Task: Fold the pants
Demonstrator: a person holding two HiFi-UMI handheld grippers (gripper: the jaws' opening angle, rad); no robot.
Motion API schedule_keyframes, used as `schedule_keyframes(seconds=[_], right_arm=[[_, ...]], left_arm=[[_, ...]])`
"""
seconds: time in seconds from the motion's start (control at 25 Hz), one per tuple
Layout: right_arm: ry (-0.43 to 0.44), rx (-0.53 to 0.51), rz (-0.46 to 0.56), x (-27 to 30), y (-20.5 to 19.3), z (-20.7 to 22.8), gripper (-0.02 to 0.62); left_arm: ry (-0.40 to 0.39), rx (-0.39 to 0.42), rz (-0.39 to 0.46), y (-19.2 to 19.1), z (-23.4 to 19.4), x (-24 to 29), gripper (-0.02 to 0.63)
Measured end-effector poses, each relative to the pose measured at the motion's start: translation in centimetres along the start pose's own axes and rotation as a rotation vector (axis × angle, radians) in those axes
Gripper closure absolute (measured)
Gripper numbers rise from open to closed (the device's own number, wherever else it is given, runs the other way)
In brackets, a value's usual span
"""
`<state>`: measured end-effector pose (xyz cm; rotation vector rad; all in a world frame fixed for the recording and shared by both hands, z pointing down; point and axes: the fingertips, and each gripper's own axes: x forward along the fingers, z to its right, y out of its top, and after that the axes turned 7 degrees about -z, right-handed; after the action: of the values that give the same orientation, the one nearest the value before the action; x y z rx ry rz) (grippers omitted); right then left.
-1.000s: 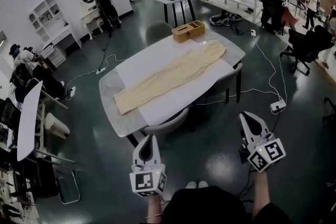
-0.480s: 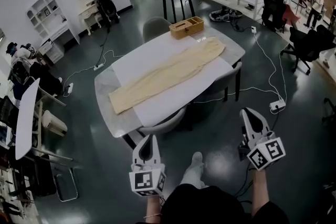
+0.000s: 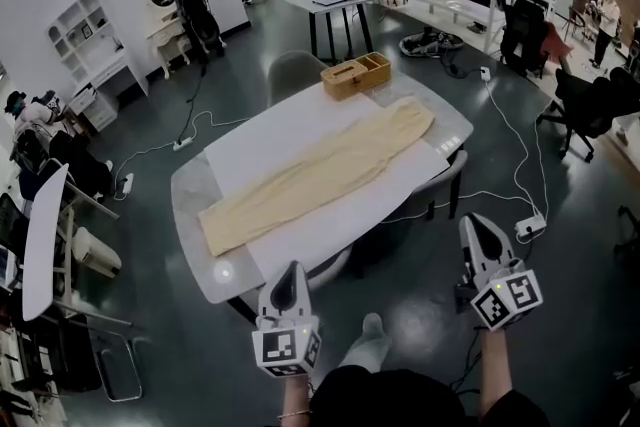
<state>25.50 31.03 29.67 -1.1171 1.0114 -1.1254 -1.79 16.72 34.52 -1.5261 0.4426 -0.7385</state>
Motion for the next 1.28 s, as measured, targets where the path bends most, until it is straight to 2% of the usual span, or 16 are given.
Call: schedule_keyframes(seconds=[0.48,0.68,0.76,0.96,1.28], right_arm=[[0.060,0.001,-0.056,11.3,-0.3,4.0,0.581],[0.055,0.008,-0.074,14.6,-1.2,6.1,0.581],[0.040,0.023,-0.077,15.7,-1.6,7.2,0.581],[0.033,0.026,-0.066,18.6,-1.0,8.9,0.581],[0.043,0.050,-0.137,22.3,-3.3,10.4,0.581]], left_arm=[[-0.041,-0.036,-0.008,2.1,-1.0,12.6,0.598],[-0.083,-0.012,-0.006,3.0,-0.7,17.6,0.598],[-0.105,0.000,-0.016,2.8,-0.7,18.9,0.598],[-0.094,-0.008,-0.023,2.8,-2.3,20.9,0.598],[-0.121,-0.034,-0.070,2.0,-1.3,24.3,0.598]])
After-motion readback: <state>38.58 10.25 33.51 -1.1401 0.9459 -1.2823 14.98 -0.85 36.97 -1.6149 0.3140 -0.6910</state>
